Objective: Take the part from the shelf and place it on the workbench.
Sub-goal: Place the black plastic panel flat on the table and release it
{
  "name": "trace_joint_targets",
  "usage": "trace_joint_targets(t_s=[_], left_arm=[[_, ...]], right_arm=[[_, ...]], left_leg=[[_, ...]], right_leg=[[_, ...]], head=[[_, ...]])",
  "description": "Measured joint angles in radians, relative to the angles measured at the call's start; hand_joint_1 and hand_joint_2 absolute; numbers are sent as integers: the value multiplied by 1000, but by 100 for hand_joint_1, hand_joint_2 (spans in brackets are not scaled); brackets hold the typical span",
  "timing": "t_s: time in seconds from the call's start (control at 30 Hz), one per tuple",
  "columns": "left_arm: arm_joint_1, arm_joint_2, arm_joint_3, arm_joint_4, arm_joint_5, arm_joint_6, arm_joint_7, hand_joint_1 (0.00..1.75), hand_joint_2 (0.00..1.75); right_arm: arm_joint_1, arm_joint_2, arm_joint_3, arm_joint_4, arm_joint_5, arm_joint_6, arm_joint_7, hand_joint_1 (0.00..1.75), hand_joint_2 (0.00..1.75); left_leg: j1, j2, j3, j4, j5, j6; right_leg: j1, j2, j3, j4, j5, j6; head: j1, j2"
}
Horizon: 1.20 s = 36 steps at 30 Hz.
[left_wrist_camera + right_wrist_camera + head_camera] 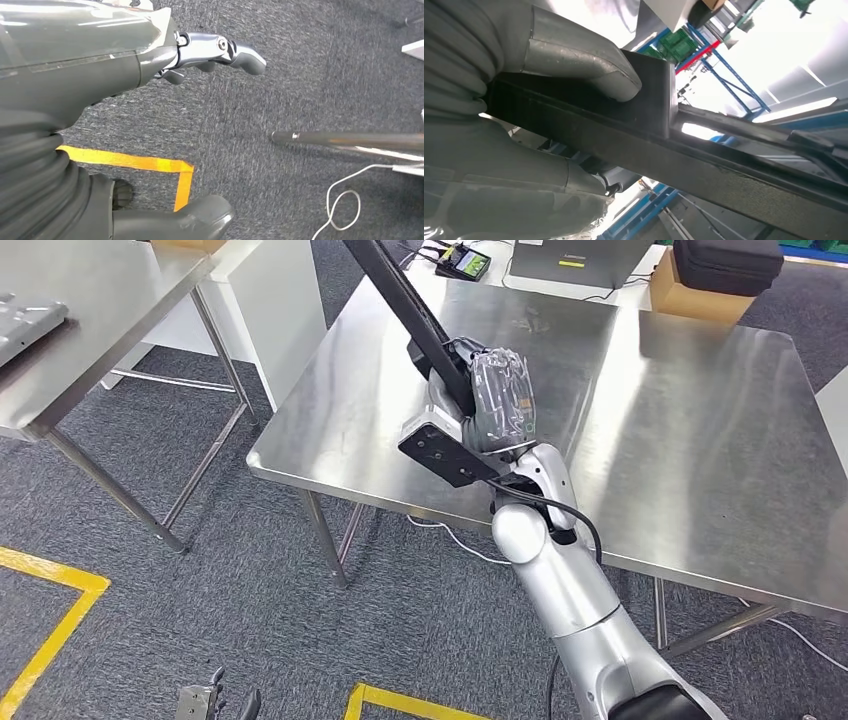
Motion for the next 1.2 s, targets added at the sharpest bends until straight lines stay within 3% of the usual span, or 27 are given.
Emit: trace_joint_targets(t_s=[0.07, 0.1, 0.2, 0.23, 0.27, 0.3, 0.37, 0.43, 0.5, 0.6, 0.7, 0.77, 0.8, 0.83, 0.9, 0.93, 1.1, 1.13, 1.2], left_arm=[[-3, 0, 2, 2, -4, -3, 0, 0, 175], [-6, 1, 3, 3, -5, -3, 0, 0, 175], [-13, 2, 4, 6, -6, -4, 0, 0, 175], [-14, 3, 4, 7, -6, -4, 0, 0, 175], [-13, 2, 4, 8, -6, -4, 0, 0, 175], [-13, 2, 4, 8, -6, -5, 0, 0, 175], [-14, 2, 4, 8, -7, -5, 0, 0, 175], [-14, 2, 4, 9, -7, -5, 0, 0, 175], [-15, 2, 4, 11, -7, -5, 0, 0, 175], [-15, 2, 4, 13, -7, -5, 0, 0, 175], [-15, 2, 4, 15, -7, -5, 0, 0, 175], [-13, 2, 4, 17, -7, -6, 0, 0, 175], [-13, 2, 4, 18, -7, -6, 0, 0, 175], [-13, 2, 4, 18, -7, -5, 0, 0, 175], [-14, 3, 4, 18, -7, -5, 0, 0, 175], [-15, 4, 4, 18, -7, -5, 0, 0, 175], [-18, 3, 5, 20, -7, -6, 0, 0, 175], [-19, 4, 6, 20, -7, -6, 0, 0, 175], [-22, 5, 11, 20, -6, -6, 0, 0, 175]], right_arm=[[-2, 0, 1, 12, 10, -10, 4, 175, 175], [-3, 0, 1, 18, 13, -14, 5, 175, 175], [-2, -2, 2, 36, 16, -21, 5, 175, 175], [0, -3, 2, 42, 16, -21, 5, 175, 175], [2, -4, 2, 47, 16, -21, 6, 175, 175], [4, -5, 2, 52, 16, -21, 6, 175, 175], [4, -6, 2, 57, 16, -21, 6, 175, 175], [2, -5, 3, 60, 16, -21, 6, 175, 175], [2, -5, 3, 63, 16, -21, 6, 175, 175], [-2, -3, 3, 65, 16, -21, 6, 175, 175], [-7, 1, 5, 67, 16, -21, 6, 175, 175], [-5, 1, 5, 70, 16, -21, 6, 175, 175], [-5, 1, 6, 71, 16, -21, 6, 175, 175], [-4, 1, 6, 72, 17, -21, 6, 175, 175], [-5, 1, 6, 72, 17, -21, 6, 175, 175], [-6, 1, 6, 73, 17, -22, 6, 175, 175], [-10, 0, 7, 88, 25, -38, 2, 175, 175], [-12, 1, 6, 95, 29, -45, -1, 175, 175], [-14, 1, 6, 114, 38, -60, -8, 175, 175]], left_leg=[[0, -2, 6, -7, -1, 14], [1, -2, 10, -10, -1, 22], [-2, -3, 19, -12, -9, 39], [-4, -4, 21, -12, -12, 41], [-5, -5, 24, -12, -15, 42], [-5, -8, 28, -12, -18, 41], [-6, -12, 39, -11, -27, 36], [-11, -15, 47, -10, -36, 27], [-11, -17, 50, -11, -42, 18], [-2, -12, 40, 22, -65, 1], [3, -6, -47, 191, -138, -13], [5, -4, -102, 268, -150, -18], [6, -4, -104, 253, -127, -19], [7, -2, -86, 205, -90, -19], [8, 1, -26, 71, -22, -17], [7, 1, -4, 27, -8, -14], [-2, -3, 19, -12, -9, 17], [0, -3, 24, -15, -9, 24], [-1, -3, 27, -16, -13, 35]], right_leg=[[0, -1, -7, 12, -11, 9], [0, -1, -23, 43, -25, 10], [-3, -1, -137, 237, -85, 5], [-4, 0, -173, 288, -92, 7], [-5, 0, -192, 302, -84, 12], [-5, 0, -190, 275, -60, 18], [-6, -1, -138, 139, 12, 30], [-4, 0, -89, 33, 57, 27], [0, 0, -77, 14, 63, 15], [-9, 1, -64, 4, 60, -8], [-9, 1, -50, 0, 52, -29], [-8, 1, -44, 1, 47, -33], [-8, 2, -40, 1, 44, -32], [-8, 3, -35, 1, 40, -30], [-5, 5, -25, 3, 29, -21], [-2, 5, -22, 4, 25, -16], [0, 4, -30, 20, 8, 9], [-1, 3, -50, 58, -8, 10], [-4, 3, -124, 187, -51, 6]], head=[[0, 0], [1, 0], [3, 0], [3, 0], [4, 0], [4, 0], [4, 0], [4, 0], [3, 0], [2, 0], [1, 0], [1, 0], [0, 0], [0, 0], [0, 0], [1, 0], [1, 0], [3, 0], [5, 0]])
